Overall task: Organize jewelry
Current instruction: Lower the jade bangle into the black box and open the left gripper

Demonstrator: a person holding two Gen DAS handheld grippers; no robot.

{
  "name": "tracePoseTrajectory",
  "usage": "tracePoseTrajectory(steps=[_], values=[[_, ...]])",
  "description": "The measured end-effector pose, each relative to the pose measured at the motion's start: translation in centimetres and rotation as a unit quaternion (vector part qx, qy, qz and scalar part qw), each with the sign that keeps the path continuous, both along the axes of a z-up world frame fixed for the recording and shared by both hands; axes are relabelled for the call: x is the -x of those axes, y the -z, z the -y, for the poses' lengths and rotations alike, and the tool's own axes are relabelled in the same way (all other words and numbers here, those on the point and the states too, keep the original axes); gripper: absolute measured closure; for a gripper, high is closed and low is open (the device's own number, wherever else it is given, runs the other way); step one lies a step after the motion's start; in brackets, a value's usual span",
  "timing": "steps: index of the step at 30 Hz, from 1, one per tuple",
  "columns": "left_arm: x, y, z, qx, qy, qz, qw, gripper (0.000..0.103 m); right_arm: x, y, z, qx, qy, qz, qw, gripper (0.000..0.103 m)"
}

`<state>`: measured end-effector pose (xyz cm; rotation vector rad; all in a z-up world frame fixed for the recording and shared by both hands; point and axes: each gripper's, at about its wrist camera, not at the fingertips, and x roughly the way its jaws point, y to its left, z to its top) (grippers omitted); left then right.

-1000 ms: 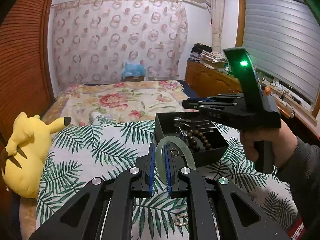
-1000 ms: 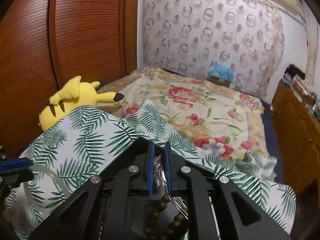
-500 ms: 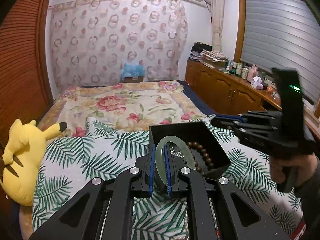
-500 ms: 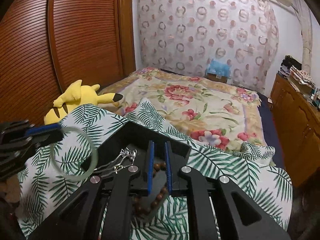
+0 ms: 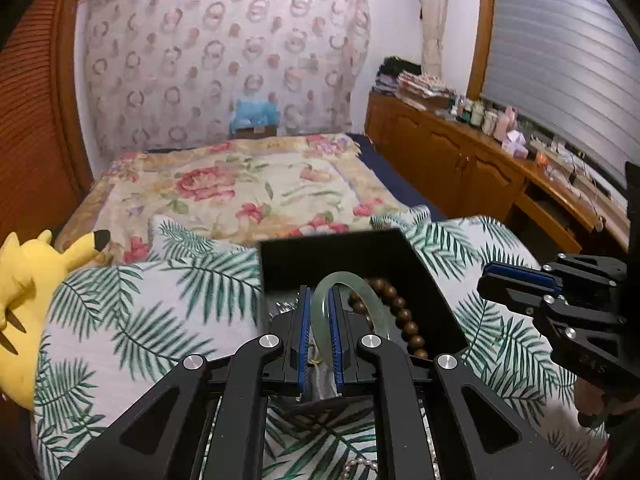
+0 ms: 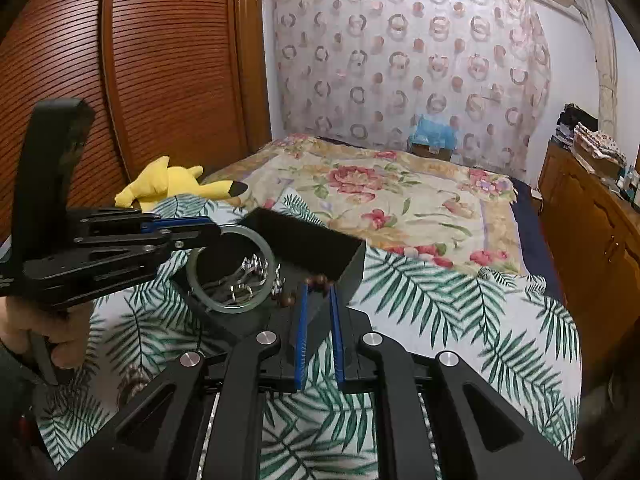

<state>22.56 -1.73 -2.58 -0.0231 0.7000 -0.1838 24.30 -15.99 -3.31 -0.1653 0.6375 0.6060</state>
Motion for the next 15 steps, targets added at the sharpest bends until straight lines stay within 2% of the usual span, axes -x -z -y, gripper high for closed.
tracePoseTrajectory(steps=[4,9,13,15], values=[[-0.1,0.8,0.5,0.000,0.011,-0.017,0.9998,0.095,0.6,0.9,0.4,-0.001,0.001,-0.006,1.000,0.091],[0.7,0.7,0.5,-0.005,0.016,-0.014,0.9998,0.092,1.6,1.8,0.9,-0.002,0.001,-0.011,1.000,0.091],[2.1,0.0,0.3,-0.008,0.020,-0.003,0.9998,0.076,2.8,2.1,0.8,0.004,-0.007,-0.013,1.000,0.091],[3.1,-0.2,0.1,-0.011,0.021,0.001,0.9997,0.072,3.4,2.6,0.7,0.008,-0.013,-0.018,1.000,0.089]])
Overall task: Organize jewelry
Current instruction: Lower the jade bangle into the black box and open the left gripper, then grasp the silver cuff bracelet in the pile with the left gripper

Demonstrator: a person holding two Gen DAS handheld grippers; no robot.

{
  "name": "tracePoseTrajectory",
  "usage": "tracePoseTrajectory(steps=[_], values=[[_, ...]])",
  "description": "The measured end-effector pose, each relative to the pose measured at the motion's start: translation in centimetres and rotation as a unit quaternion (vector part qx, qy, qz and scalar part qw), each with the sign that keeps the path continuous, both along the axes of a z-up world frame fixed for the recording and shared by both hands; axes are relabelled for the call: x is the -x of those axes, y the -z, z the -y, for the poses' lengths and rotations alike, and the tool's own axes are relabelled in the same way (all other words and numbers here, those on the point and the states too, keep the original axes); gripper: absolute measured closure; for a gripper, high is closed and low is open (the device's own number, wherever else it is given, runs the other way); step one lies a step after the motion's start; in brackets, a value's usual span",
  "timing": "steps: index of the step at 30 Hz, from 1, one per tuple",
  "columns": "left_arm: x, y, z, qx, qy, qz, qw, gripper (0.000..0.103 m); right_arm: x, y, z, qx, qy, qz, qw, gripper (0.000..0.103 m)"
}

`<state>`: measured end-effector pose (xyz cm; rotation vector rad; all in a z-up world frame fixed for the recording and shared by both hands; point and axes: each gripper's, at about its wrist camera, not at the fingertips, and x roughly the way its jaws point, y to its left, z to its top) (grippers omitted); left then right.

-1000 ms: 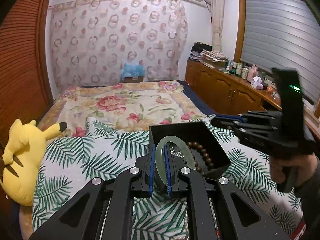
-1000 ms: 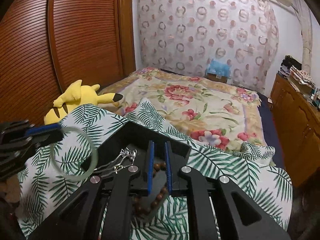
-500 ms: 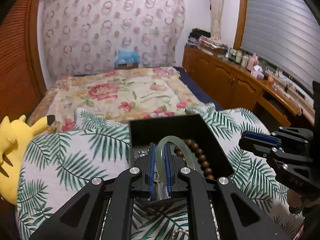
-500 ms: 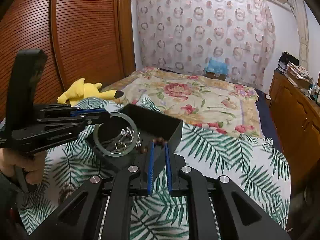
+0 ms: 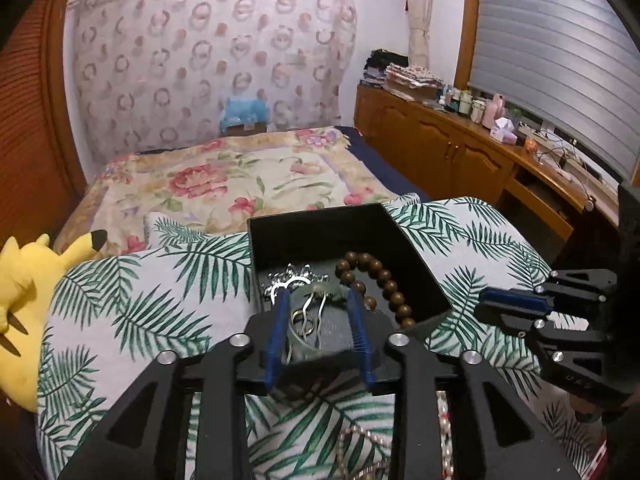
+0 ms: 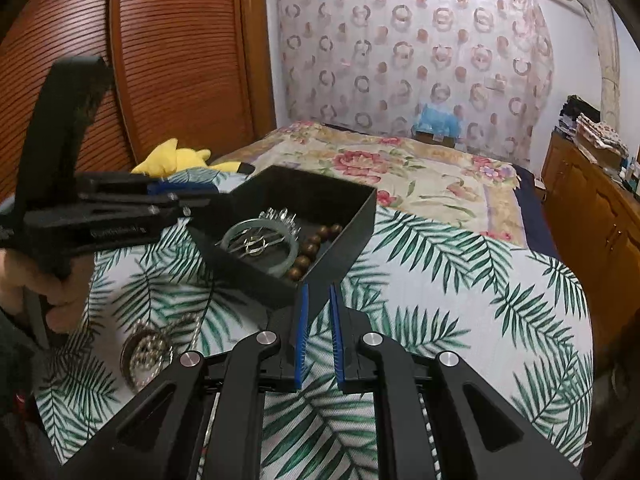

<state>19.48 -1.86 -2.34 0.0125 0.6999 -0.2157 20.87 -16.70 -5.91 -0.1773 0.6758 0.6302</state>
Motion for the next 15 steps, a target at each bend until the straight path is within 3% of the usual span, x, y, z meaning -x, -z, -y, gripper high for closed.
tracePoseTrajectory(steps=[3,10,15], values=[[1.3,-0.3,-0.2,-0.001,0.002,0.005,1.0000,0.066,0.7,0.6,-0.4,0.005,-0.009,-0.008,1.000,0.076],[4.6,0.3,-0.9,0.005,0.011,0.001,0.9999,0.047,2.0,3.1,-1.5,0.020,-0.027,-0.044,0.998,0.076],[6.5,1.9,-1.1,-0.001,0.009,-0.014,0.9999,0.046,1.9,4.0,-2.0,0.027,-0.035,-0.067,0.997,0.076]])
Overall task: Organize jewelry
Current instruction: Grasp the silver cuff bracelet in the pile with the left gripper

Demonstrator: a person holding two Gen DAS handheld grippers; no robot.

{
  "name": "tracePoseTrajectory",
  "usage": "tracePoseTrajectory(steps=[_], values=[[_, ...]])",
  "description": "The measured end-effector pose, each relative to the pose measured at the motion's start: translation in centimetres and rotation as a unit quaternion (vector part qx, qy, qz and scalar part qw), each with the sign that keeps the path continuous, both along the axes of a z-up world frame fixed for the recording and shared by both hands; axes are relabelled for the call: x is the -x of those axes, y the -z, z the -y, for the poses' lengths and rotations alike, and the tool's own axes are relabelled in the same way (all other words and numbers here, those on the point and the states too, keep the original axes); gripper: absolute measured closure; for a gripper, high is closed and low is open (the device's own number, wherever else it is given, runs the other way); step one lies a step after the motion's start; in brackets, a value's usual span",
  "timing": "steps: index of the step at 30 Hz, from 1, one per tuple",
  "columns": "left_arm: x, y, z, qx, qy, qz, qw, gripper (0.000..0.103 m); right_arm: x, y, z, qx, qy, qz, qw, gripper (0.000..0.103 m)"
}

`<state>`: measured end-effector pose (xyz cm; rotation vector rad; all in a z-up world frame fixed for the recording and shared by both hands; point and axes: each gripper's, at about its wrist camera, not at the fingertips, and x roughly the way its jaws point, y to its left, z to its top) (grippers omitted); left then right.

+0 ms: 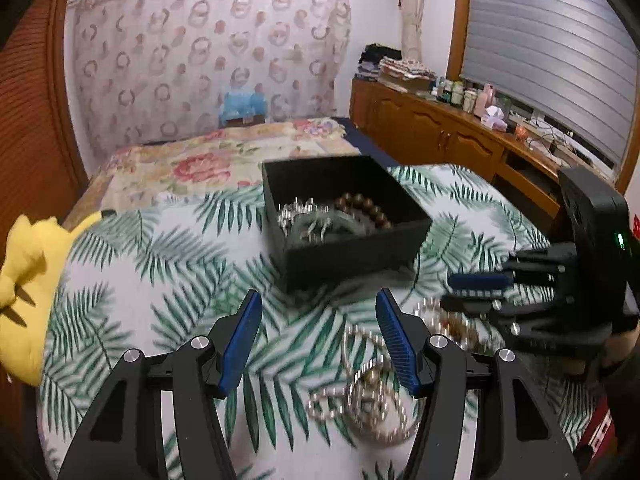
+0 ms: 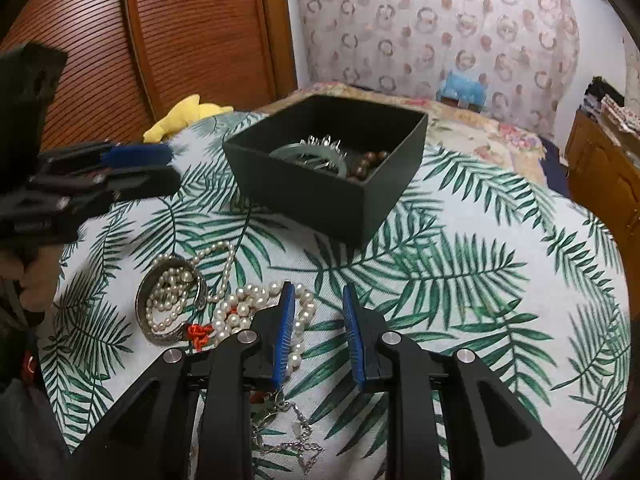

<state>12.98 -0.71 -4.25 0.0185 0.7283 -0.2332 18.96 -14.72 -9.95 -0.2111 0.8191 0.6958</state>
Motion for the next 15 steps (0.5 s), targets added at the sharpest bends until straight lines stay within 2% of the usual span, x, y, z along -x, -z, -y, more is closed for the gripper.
tracePoseTrajectory(steps=[6,8,15], values=[[1.5,1.5,-0.4,0.003,0.002,-0.017,0.9999,0.046,-0.6,0.3,-0.6,0.020,0.005,-0.008,1.000,0.076],[1.8,1.9,-0.5,0.003,0.003,-0.022,0.9998,0.046,-1.0,0.2,-0.8,0.039,0.019,-0.001,0.999,0.076],[2.6,3.0,-0.4,0.000,0.007,-0.040,0.9992,0.046,-1.0,0.6,-1.2,0.059,0.023,0.016,0.998,0.077]])
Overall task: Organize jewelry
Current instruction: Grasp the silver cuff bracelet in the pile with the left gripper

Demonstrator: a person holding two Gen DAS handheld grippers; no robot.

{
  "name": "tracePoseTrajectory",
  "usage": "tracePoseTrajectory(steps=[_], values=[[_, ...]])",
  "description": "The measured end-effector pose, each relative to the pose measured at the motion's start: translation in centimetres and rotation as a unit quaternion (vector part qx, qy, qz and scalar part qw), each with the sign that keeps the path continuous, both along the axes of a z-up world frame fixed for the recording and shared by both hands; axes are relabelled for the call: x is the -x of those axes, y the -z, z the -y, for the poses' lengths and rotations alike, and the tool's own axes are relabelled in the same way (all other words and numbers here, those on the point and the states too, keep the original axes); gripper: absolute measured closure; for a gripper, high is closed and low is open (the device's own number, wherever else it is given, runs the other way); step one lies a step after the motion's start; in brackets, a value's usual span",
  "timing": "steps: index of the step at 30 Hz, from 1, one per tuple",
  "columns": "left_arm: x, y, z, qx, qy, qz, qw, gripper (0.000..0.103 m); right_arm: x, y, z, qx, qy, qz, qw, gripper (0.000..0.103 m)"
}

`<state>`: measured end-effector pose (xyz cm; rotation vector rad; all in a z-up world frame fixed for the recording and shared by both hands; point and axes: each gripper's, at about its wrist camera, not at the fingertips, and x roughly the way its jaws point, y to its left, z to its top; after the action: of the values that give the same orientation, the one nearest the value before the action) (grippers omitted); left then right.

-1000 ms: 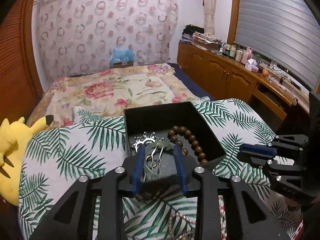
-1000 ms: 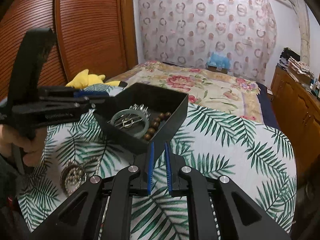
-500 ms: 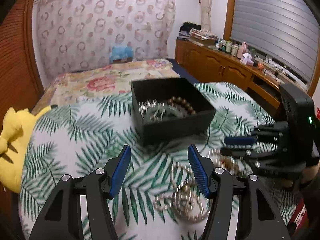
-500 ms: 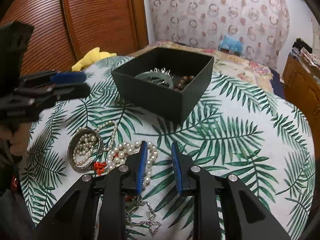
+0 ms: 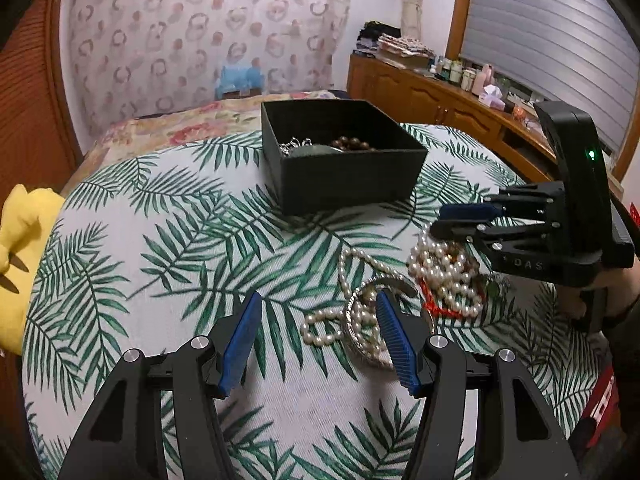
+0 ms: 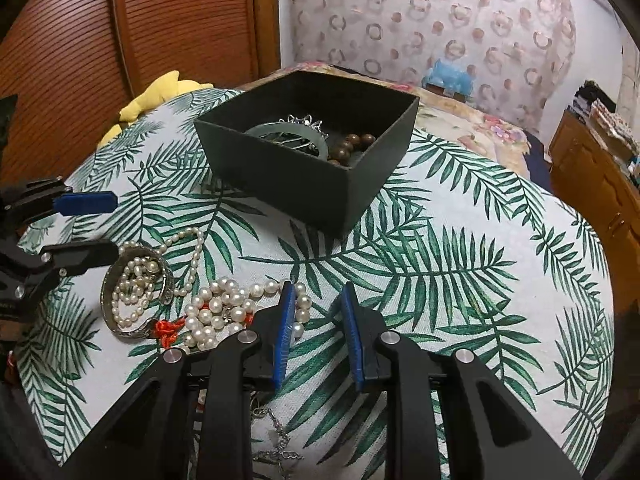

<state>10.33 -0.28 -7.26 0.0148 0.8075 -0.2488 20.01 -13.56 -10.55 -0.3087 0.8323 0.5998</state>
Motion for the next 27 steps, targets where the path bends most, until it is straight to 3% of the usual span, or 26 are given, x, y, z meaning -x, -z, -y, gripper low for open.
tracePoseTrajectory(steps=[3,5,8,11,16,19,27], values=[[0.4,0.1,0.4,0.000,0.008,-0.001,1.0000,0.051,0.0,0.1,0.2,-0.008,0.003,-0.001,1.000,0.076],[0.5,0.3,0.8,-0.002,0.013,-0.004,0.9999,0.067,0.1,0.1,0.2,-0.007,0.003,0.000,1.000,0.076],[0.5,0.6,1.2,-0.005,0.018,-0.009,0.9998,0.081,0.0,0.1,0.3,-0.005,0.003,0.002,1.000,0.077],[0.2,0.9,1.5,-0.002,0.022,-0.015,0.9997,0.090,0.1,0.1,0.2,-0.004,0.003,0.003,1.000,0.077],[-0.3,1.1,2.0,-0.008,0.025,-0.015,0.9996,0.091,0.1,0.1,0.2,-0.002,0.003,0.005,1.000,0.077],[-0.4,0.9,2.0,-0.009,0.021,-0.010,0.9997,0.097,0.1,0.1,0.2,-0.002,0.003,0.005,1.000,0.077],[1.2,-0.7,1.2,0.001,0.008,0.022,0.9997,0.099,0.1,0.1,0.2,-0.002,0.003,0.005,1.000,0.077]])
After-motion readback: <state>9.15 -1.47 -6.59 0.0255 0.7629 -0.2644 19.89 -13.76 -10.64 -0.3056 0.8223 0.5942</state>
